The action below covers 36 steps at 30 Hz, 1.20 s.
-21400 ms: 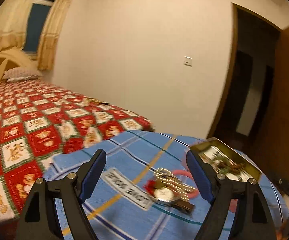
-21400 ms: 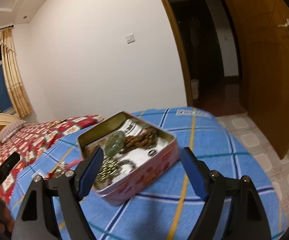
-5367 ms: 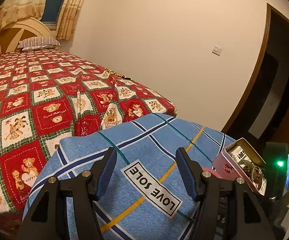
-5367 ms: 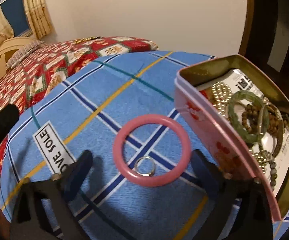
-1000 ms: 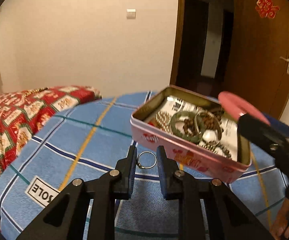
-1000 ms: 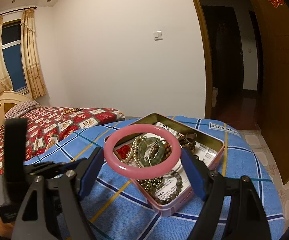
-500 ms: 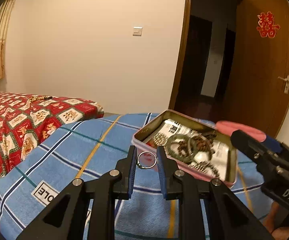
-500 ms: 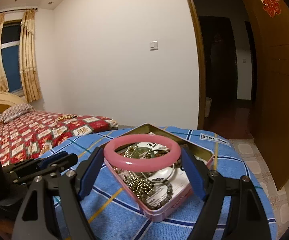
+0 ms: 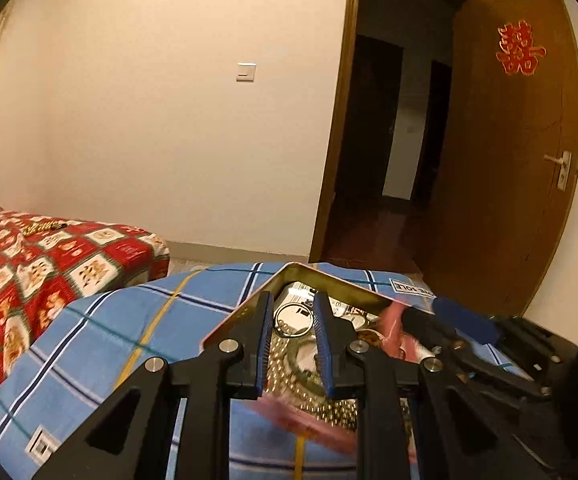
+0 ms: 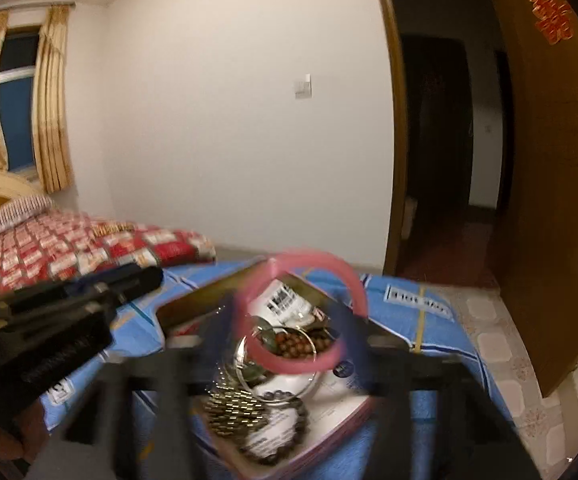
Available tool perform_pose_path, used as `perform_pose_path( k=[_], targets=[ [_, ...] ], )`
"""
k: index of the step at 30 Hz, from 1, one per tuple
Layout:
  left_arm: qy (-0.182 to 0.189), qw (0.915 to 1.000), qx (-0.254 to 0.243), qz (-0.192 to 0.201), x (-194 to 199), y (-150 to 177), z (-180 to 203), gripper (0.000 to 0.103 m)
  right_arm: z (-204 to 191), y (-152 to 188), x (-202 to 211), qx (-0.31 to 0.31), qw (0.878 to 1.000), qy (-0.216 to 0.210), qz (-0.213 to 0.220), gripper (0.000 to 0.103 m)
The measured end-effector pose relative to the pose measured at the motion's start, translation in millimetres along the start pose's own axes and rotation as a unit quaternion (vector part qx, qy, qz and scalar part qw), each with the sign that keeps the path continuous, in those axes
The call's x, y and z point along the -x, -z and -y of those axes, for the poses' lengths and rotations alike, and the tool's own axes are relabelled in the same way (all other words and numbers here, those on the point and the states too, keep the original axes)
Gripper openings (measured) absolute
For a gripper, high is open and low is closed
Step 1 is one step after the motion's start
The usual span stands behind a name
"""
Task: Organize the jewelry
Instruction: 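Lower the pink bangle and silver ring into the tin and open both grippers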
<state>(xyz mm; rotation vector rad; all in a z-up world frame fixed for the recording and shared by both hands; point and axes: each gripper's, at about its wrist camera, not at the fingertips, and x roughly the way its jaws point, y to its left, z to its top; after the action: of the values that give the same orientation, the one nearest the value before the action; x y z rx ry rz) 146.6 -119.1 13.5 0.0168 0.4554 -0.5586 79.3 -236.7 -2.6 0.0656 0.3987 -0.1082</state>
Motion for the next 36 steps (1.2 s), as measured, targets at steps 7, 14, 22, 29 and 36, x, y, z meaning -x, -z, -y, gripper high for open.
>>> perform_pose_path(
  k=[7, 14, 22, 29, 36],
  targets=[
    [0.006, 0.9998, -0.006, -0.017, -28, 2, 8, 0.02, 41, 5, -18, -0.099, 0.992, -0.057, -0.049, 0.036],
    [0.006, 0.9994, -0.001, -0.035, -44, 10, 4, 0.02, 79, 3, 16, -0.162, 0.987, 0.014, 0.008, 0.048],
    [-0.004, 0.9982, 0.002, -0.06, -55, 15, 7, 0.02, 81, 1, 6, -0.17, 0.985, 0.019, -0.01, 0.048],
    [-0.021, 0.9971, -0.002, -0.073, -60, 16, 9, 0.02, 74, -2, 1, -0.148, 0.989, 0.019, -0.007, 0.052],
    [-0.035, 0.9951, 0.012, -0.092, -65, 19, 7, 0.033, 73, -2, -3, -0.147, 0.989, 0.021, -0.01, 0.057]
  ],
)
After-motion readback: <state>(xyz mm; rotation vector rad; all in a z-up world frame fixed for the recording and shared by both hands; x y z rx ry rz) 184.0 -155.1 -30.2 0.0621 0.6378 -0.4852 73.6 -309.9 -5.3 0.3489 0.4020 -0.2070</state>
